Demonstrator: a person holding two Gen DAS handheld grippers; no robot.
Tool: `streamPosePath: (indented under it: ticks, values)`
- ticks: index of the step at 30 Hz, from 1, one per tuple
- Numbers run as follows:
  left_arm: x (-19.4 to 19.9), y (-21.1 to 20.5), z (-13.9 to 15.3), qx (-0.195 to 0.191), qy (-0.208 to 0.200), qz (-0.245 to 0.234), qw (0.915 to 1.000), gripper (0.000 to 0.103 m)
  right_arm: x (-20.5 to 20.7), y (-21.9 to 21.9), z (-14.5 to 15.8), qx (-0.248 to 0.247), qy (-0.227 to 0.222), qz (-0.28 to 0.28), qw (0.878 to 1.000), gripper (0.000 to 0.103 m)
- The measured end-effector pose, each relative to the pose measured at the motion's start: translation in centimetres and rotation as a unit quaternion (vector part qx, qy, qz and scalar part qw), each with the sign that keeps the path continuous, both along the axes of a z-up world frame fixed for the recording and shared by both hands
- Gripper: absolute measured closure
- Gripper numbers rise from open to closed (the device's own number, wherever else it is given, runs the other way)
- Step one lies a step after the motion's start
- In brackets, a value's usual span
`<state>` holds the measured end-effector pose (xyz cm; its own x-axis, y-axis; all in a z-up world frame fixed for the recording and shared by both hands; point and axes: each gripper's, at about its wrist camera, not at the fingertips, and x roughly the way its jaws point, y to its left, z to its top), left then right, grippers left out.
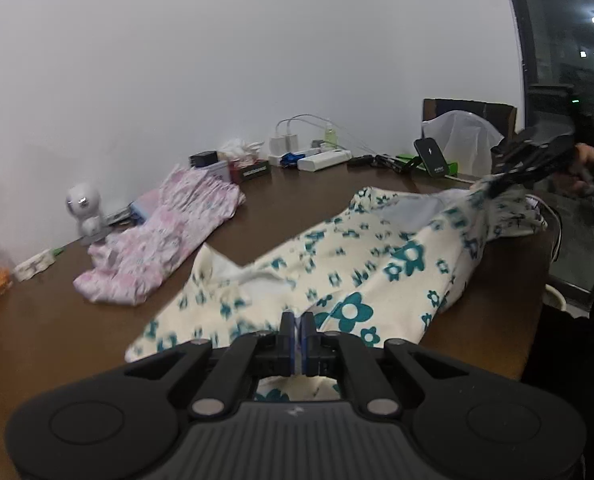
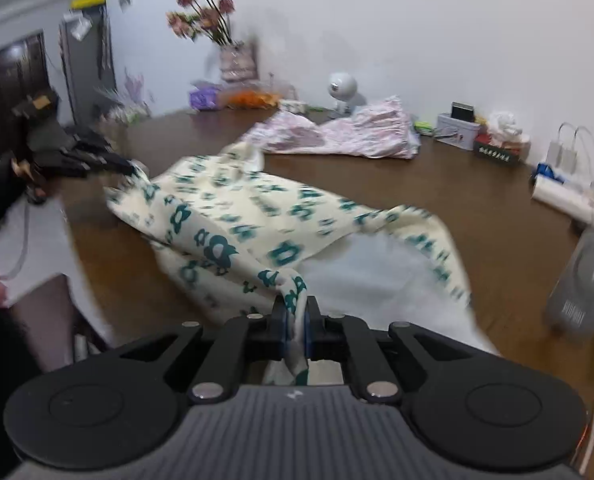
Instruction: Fold clothes
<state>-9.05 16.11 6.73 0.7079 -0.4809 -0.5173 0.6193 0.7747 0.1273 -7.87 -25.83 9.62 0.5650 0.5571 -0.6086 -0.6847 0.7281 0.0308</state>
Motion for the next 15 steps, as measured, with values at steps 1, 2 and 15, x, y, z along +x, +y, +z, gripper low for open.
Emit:
streamPosePath:
  ticks: [1,2,15]
  values:
    - [1.0,-0.1,-0.2,0.011,0.006,0.002,0.9999,0.1,1.5,0.5,0.0,-0.014,-0.004,-0.015,1.0,0.095]
    - [2.0,-0.2,-0.5,0.02,0.012,0.014,0.9996,0.099,3.0,1.1,-0.3,-0.027,-0.004,-0.037,0.999,0.091]
    - [-2.0,1.9,-1.6,-0.063,0.054,0.084,0.9929,0.037,-4.3,-0.2,-1.6,-0.006,-0.011,-0.093,0.996,0.033]
